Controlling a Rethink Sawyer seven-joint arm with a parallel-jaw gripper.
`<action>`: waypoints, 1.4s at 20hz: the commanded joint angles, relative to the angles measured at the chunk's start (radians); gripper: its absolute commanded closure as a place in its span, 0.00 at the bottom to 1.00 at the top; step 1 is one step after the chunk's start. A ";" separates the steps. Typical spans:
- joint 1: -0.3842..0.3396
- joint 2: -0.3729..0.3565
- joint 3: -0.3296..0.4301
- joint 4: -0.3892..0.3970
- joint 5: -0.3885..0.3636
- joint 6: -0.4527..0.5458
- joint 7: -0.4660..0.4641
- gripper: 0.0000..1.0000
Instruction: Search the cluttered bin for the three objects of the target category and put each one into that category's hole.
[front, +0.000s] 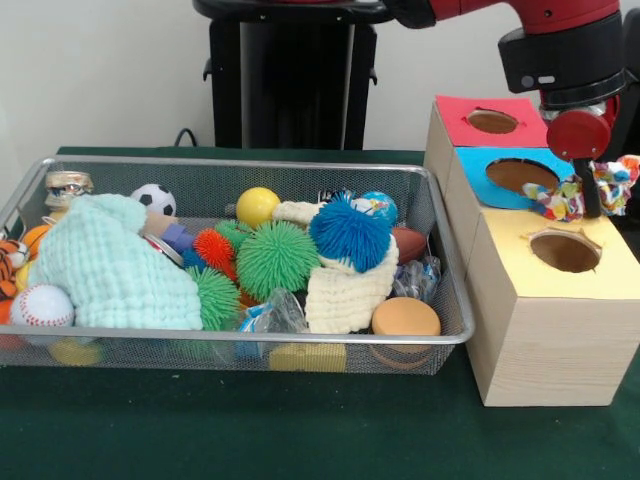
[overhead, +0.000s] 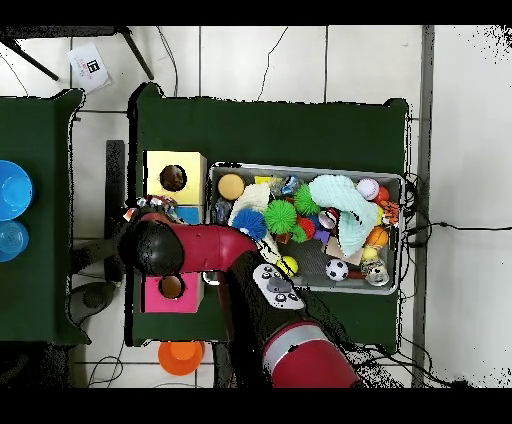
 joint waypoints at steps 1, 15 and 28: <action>0.010 0.006 -0.071 0.019 0.047 0.140 0.285 0.00; 0.067 -0.119 -0.161 -0.008 0.049 0.191 0.293 0.00; 0.123 -0.169 -0.250 -0.082 0.031 0.146 0.278 0.00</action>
